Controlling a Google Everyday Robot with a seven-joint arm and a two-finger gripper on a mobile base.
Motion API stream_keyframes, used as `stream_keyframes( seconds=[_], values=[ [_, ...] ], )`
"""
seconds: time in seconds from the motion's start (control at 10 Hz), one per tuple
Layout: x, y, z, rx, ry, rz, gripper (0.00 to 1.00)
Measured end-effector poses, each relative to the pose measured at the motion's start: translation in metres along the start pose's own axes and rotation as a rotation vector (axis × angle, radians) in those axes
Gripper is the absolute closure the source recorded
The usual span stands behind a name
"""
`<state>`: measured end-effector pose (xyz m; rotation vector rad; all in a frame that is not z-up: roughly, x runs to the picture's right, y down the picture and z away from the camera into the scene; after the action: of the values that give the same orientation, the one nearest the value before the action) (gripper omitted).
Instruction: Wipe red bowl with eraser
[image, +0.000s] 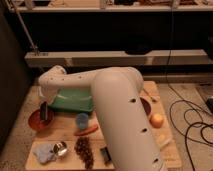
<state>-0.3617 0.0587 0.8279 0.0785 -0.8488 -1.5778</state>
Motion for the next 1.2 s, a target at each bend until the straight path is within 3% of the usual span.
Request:
stream_keyframes(
  seconds=[0.3, 0.6, 0.9, 1.2],
  values=[
    [0.006, -0.02, 0.008, 0.032, -0.007, -0.02, 1.0],
    [-0.003, -0.038, 0.015, 0.067, -0.035, -0.046, 1.0],
    [-0.019, -0.044, 0.005, 0.097, -0.048, -0.064, 1.0],
    [-0.028, -0.033, -0.01, 0.098, -0.053, -0.068, 1.0]
  ],
)
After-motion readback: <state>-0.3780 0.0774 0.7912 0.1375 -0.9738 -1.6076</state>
